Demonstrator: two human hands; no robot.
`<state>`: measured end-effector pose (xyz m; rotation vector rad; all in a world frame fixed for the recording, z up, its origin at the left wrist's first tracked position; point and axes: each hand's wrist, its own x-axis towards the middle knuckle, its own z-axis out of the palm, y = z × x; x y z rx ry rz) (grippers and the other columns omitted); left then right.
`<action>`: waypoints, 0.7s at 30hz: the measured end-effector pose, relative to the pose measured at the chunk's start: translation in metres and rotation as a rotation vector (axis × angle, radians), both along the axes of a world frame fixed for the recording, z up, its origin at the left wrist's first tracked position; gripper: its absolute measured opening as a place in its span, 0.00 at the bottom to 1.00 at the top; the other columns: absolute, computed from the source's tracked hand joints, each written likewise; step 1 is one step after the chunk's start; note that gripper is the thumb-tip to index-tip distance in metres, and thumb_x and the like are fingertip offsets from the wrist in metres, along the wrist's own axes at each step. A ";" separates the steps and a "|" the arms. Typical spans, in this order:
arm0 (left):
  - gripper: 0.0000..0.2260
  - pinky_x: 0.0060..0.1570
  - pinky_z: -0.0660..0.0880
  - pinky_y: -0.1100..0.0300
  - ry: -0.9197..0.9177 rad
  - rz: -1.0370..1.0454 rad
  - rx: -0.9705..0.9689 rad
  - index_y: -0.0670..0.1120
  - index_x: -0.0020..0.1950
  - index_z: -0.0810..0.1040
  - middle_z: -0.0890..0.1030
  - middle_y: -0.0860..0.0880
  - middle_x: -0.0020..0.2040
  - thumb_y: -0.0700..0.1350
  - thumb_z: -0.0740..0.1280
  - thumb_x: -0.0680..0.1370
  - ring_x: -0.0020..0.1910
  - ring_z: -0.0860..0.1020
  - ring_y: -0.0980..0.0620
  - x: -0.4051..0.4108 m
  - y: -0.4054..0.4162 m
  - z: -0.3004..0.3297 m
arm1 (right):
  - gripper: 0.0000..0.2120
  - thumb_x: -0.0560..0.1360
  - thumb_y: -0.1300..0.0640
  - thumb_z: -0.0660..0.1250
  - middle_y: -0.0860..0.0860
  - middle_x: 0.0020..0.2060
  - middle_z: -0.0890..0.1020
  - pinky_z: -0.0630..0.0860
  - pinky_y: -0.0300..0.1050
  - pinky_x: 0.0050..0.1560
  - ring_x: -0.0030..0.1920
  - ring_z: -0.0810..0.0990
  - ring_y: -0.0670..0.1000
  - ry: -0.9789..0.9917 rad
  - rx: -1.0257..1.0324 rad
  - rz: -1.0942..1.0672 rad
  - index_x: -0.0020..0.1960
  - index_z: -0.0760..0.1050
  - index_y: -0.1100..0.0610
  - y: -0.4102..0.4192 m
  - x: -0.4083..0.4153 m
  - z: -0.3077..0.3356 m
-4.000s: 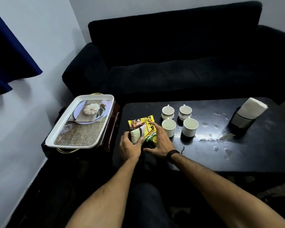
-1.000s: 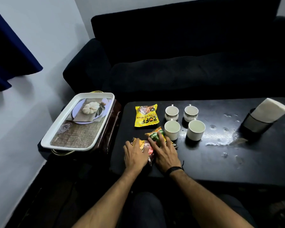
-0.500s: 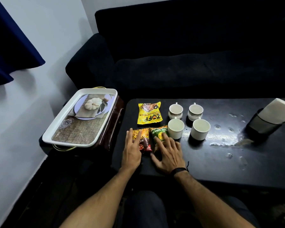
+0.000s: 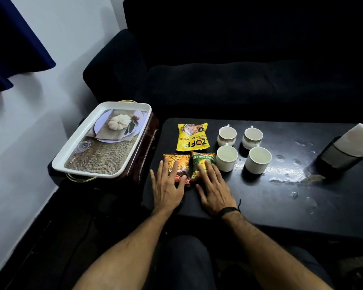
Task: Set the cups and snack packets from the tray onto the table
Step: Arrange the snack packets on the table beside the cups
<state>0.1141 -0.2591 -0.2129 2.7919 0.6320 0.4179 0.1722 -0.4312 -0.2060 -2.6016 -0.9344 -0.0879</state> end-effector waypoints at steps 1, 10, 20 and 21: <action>0.28 0.77 0.43 0.42 0.010 0.000 0.004 0.57 0.79 0.58 0.55 0.48 0.81 0.61 0.57 0.79 0.80 0.52 0.49 0.001 0.001 -0.001 | 0.32 0.80 0.46 0.55 0.52 0.80 0.48 0.47 0.45 0.77 0.79 0.47 0.52 0.008 0.010 0.001 0.80 0.46 0.50 0.000 0.000 0.000; 0.26 0.77 0.45 0.40 -0.006 0.023 0.016 0.55 0.80 0.57 0.55 0.47 0.81 0.52 0.57 0.82 0.80 0.52 0.48 0.007 0.008 -0.002 | 0.30 0.80 0.57 0.57 0.52 0.79 0.52 0.51 0.45 0.75 0.79 0.50 0.54 0.021 0.015 -0.003 0.79 0.52 0.52 0.000 0.001 -0.002; 0.25 0.77 0.43 0.44 -0.017 0.024 0.009 0.54 0.80 0.56 0.54 0.46 0.81 0.54 0.54 0.83 0.80 0.52 0.48 0.008 0.008 -0.002 | 0.29 0.79 0.54 0.57 0.54 0.79 0.54 0.51 0.46 0.76 0.78 0.53 0.55 -0.003 0.008 0.009 0.78 0.54 0.53 0.001 0.002 -0.005; 0.25 0.77 0.43 0.44 -0.015 0.023 0.008 0.54 0.80 0.56 0.54 0.47 0.81 0.55 0.53 0.83 0.80 0.52 0.48 0.007 0.007 -0.002 | 0.29 0.79 0.54 0.57 0.54 0.79 0.54 0.52 0.46 0.76 0.78 0.53 0.55 0.001 0.012 0.014 0.78 0.55 0.53 0.000 0.002 -0.005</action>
